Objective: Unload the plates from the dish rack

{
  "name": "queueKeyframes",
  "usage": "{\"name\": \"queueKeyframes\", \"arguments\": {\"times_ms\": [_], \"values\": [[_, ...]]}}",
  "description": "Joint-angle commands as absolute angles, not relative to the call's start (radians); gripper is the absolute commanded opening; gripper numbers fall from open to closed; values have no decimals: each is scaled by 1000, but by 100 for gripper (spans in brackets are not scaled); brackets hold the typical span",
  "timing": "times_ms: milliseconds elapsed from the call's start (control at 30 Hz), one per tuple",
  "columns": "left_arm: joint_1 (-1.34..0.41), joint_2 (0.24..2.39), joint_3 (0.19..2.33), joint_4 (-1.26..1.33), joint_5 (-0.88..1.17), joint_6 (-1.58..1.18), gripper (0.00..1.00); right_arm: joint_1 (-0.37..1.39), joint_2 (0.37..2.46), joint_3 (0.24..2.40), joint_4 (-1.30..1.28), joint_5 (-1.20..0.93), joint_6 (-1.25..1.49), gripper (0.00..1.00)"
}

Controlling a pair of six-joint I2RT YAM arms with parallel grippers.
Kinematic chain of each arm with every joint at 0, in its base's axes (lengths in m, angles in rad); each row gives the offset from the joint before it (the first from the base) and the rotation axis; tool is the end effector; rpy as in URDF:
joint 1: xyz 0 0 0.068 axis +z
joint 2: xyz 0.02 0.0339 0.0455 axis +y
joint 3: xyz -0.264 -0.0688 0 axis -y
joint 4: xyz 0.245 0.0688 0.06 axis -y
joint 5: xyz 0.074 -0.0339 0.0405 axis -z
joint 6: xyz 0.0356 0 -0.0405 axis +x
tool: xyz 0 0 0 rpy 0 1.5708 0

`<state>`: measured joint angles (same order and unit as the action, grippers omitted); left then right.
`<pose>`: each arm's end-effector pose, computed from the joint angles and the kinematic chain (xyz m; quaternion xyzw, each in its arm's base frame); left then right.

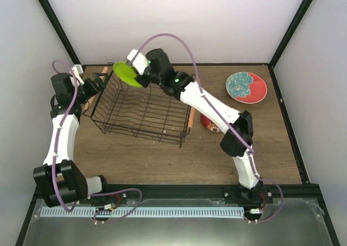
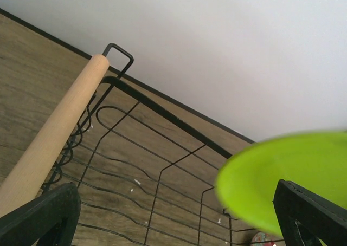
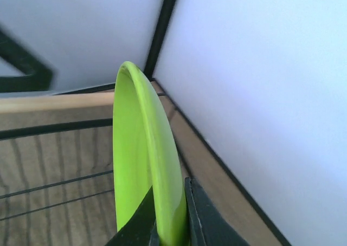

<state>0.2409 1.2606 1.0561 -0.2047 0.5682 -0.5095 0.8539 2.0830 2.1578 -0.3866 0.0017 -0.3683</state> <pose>0.2832 0.0498 0.3325 -0.1510 0.8030 -0.3027 0.4906 0.3243 0.3720 0.3881 -0.4634 0.6623 0.1409 0.5716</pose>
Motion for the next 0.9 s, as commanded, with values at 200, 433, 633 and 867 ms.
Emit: {"name": "queueKeyframes", "arguments": {"times_ms": [200,433,633,867], "values": [[239,1271,1050,-183,586,-517,100,564,1802,2060,-359,171,-201,1],[237,1274,1046,-183,587,-516,100,259,1583,1772,-465,116,92,1],[237,1283,1048,-180,590,-518,100,32,1426,1418,-490,-134,292,1],[234,1284,1051,-184,595,-511,100,-97,1353,1136,-431,-412,387,1]]}}
